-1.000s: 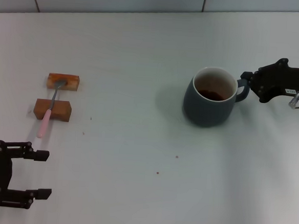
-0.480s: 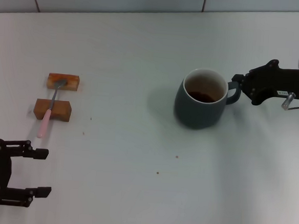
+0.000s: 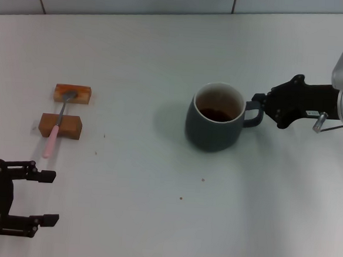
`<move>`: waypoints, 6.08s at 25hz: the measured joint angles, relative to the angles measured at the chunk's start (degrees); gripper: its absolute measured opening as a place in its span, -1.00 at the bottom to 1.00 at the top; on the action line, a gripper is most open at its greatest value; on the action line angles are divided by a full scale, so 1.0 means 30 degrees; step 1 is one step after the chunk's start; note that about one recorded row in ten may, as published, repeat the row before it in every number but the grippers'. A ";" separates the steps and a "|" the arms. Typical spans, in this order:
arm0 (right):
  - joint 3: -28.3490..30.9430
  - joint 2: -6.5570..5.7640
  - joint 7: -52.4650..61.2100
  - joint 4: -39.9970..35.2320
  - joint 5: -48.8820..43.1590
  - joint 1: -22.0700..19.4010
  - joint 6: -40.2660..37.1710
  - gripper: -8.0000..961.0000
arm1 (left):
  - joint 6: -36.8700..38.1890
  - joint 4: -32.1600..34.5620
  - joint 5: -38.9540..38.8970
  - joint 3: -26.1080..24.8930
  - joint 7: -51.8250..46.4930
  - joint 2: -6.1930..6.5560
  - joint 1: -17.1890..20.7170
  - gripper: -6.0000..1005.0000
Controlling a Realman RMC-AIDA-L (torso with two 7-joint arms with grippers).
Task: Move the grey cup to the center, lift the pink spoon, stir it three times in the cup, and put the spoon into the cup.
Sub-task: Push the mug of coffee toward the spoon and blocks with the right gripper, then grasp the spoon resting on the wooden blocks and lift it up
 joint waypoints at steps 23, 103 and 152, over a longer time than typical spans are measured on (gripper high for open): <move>-0.1519 0.0086 -0.0013 0.0780 0.0366 0.1131 -0.0282 -0.99 | 0.0001 0.0000 0.0000 -0.0058 0.0000 -0.0038 0.0001 0.53; 0.2598 0.0022 -0.3480 -0.5701 0.4618 -0.6558 -1.2107 -0.88 | -0.0088 0.0001 0.0001 -0.0503 -0.0164 -0.0133 -0.0051 0.53; 0.2182 0.0040 -0.0973 -0.5382 -0.0940 -0.3292 -1.3510 0.47 | -0.0531 -0.0082 -0.1250 -0.1469 -0.5138 -0.0113 -0.0415 0.53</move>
